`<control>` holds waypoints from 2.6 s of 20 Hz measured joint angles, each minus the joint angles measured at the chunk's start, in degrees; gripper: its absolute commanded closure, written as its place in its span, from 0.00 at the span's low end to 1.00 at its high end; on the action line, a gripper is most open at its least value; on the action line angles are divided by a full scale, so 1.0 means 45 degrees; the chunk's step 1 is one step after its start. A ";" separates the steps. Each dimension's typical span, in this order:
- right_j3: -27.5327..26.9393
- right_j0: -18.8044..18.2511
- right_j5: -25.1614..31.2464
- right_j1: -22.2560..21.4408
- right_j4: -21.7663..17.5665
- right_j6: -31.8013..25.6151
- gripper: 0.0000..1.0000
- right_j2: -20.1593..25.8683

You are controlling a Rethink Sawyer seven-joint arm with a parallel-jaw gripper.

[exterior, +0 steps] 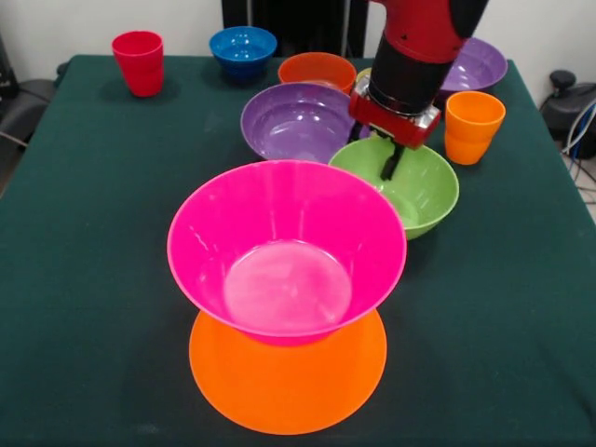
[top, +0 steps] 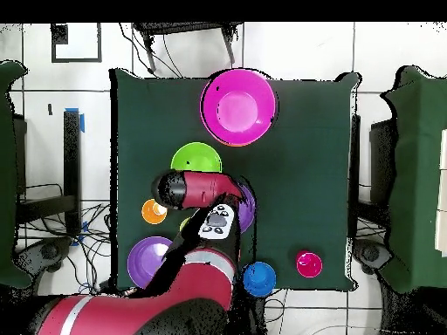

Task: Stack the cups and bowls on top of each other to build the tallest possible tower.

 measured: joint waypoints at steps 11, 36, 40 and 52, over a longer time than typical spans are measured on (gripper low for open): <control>-0.0429 0.0832 0.0240 0.0483 0.0853 0.0123 0.00 -0.0652; -0.1760 0.1693 0.0516 0.1301 0.3068 0.0126 0.00 -0.1017; -0.1829 0.1740 0.0601 0.1336 0.3300 0.0131 0.00 -0.1020; -0.2627 0.2371 0.0792 0.1918 0.4067 0.0573 0.00 -0.1517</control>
